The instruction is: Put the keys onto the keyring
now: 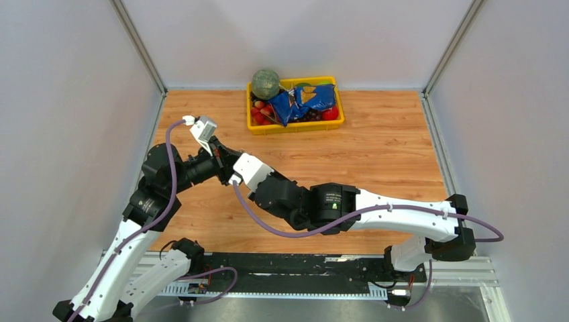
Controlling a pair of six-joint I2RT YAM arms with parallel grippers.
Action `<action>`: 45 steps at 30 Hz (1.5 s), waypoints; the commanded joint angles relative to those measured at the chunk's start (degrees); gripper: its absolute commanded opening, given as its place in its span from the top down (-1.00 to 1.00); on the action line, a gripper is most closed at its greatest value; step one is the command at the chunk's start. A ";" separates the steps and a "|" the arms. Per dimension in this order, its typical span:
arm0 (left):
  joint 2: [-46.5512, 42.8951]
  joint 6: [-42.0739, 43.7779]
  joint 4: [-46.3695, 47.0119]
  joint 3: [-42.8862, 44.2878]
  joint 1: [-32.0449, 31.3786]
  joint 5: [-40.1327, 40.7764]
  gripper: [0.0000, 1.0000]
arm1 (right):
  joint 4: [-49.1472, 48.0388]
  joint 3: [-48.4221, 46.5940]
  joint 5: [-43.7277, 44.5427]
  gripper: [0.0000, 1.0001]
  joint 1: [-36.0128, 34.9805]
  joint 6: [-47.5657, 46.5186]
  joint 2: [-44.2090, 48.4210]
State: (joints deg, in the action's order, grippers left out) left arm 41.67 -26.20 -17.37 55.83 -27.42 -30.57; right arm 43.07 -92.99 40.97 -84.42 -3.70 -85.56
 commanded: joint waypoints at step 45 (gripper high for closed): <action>-19.37 -19.60 57.06 -21.56 -0.39 -5.32 0.99 | -15.73 1.95 -32.75 0.00 0.70 -8.79 19.37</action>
State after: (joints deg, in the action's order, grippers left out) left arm 23.90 -40.16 26.30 36.03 -27.73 -35.86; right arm 31.27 -91.72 16.08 -83.81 -8.21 -65.95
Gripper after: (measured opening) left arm 0.009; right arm 0.523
